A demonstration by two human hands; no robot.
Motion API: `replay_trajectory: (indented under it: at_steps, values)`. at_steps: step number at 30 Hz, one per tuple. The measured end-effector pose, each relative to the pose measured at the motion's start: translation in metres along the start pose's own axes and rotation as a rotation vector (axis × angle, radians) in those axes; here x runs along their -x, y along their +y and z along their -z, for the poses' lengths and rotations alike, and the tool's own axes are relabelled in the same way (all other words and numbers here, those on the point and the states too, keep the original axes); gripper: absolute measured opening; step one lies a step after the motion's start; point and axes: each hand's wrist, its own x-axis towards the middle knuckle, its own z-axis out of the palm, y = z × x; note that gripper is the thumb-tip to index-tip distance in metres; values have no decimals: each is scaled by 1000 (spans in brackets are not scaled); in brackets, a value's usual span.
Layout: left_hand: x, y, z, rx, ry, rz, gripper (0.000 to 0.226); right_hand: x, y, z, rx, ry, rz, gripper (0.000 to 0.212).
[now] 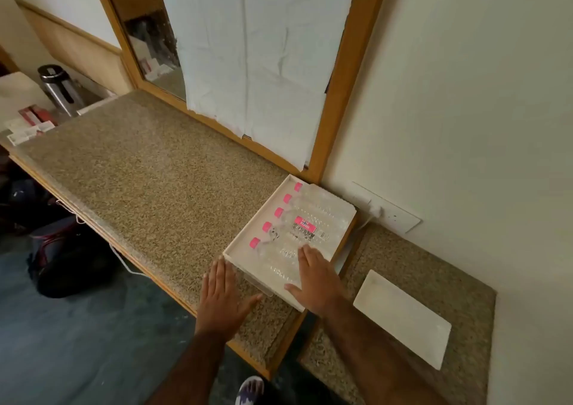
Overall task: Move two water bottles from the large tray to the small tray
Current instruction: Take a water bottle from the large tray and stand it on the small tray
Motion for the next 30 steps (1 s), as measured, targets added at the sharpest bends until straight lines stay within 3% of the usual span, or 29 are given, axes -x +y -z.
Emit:
replay_trajectory:
  at_steps: [9,19,30]
  values:
    - [1,-18,-24,-90,-110,5,119,-29,-22,-12,90,-10,12,70]
    - [2,-25,-35,-114,-121,-24,119,-61,-57,-11,204,-81,-48,32]
    - [1,-28,-38,-112,-128,-13,121,-56,-47,-1,75,-22,-69,41]
